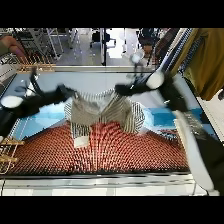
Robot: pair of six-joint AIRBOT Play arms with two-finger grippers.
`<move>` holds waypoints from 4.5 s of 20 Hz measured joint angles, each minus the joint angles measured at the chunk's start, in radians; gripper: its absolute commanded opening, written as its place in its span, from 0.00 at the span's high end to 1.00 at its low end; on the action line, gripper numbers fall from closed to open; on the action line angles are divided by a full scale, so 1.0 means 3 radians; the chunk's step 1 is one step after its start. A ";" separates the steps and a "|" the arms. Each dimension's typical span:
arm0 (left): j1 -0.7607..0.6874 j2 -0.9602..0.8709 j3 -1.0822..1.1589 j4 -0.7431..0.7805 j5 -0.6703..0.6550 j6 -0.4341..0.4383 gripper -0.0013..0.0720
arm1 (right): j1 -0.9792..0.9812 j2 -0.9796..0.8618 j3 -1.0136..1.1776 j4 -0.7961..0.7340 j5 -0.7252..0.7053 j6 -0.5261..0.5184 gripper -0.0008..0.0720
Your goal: Fold the clothes and pants, and hang the long-sleeved shirts on hangers.
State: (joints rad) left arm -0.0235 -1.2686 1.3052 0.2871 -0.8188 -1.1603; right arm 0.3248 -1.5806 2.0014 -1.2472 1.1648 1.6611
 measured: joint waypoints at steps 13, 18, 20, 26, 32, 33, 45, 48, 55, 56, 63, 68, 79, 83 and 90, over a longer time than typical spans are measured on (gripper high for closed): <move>-0.0121 0.0828 -0.0676 0.0736 -0.0978 -0.0304 0.19 | 0.0219 0.0633 -0.0381 -0.0270 0.0646 -0.0327 0.93; 0.1118 0.0919 -0.0871 0.2001 -0.1736 -0.0440 0.19 | 0.0486 0.0514 -0.0638 -0.0294 0.0866 -0.0571 0.92; 0.1699 0.0927 -0.0891 0.2487 -0.1759 -0.0526 0.19 | 0.0553 0.0501 -0.0688 -0.0306 0.0760 -0.0599 0.92; 0.2436 0.0718 -0.0903 0.3320 -0.1150 -0.0429 0.42 | 0.0631 0.0490 -0.0736 -0.0308 0.0542 -0.0638 0.92; 0.2518 0.0422 -0.0904 0.3849 -0.0707 -0.0473 0.43 | 0.0641 0.0490 -0.0743 -0.0308 0.0520 -0.0643 0.92; 0.2522 0.0379 -0.0904 0.3877 -0.0664 -0.0474 0.43 | 0.0641 0.0490 -0.0743 -0.0309 0.0519 -0.0642 0.92; 0.2468 -0.0058 -0.0903 0.3774 -0.0488 -0.0389 0.95 | 0.0641 0.0490 -0.0743 -0.0319 0.0502 -0.0627 0.92; 0.2468 0.0038 -0.0862 0.3787 -0.0529 -0.0278 0.95 | 0.0641 0.0490 -0.0743 -0.0313 0.0502 -0.0598 0.92; 0.2468 0.0526 -0.0264 0.2841 -0.0702 0.0270 0.95 | 0.0641 0.0490 -0.0743 -0.0334 0.0479 -0.0568 0.92; 0.2467 0.0567 -0.0209 0.2407 -0.0833 0.0512 0.95 | 0.0641 0.0493 -0.0743 -0.0393 0.0454 -0.0568 0.92; 0.2060 0.0230 -0.0075 0.0205 -0.2529 0.2186 0.95 | 0.0514 0.0635 -0.0743 -0.1284 0.0289 -0.0741 0.92; 0.1431 -0.0320 -0.0065 -0.0018 -0.2972 0.2491 0.95 | 0.0451 0.0730 -0.0743 -0.1455 0.0243 -0.1015 0.92; 0.0512 -0.0871 -0.0057 -0.0102 -0.2501 0.2684 0.95 | 0.1005 0.0762 -0.0687 -0.1170 0.0375 -0.1364 0.92; 0.0478 -0.0876 0.0006 -0.0106 -0.2438 0.2706 0.95 | 0.1427 0.0778 -0.0590 -0.1052 0.0846 -0.1441 0.92; 0.0721 -0.0617 0.0207 -0.0224 -0.2279 0.2711 0.95 | 0.1448 0.0881 -0.0552 -0.1297 0.1235 -0.0965 0.92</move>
State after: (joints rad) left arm 0.1928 -1.4536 1.3674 0.2199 -1.5024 -0.3470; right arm 0.7593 -1.3163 1.8359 -1.6363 1.5352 1.3716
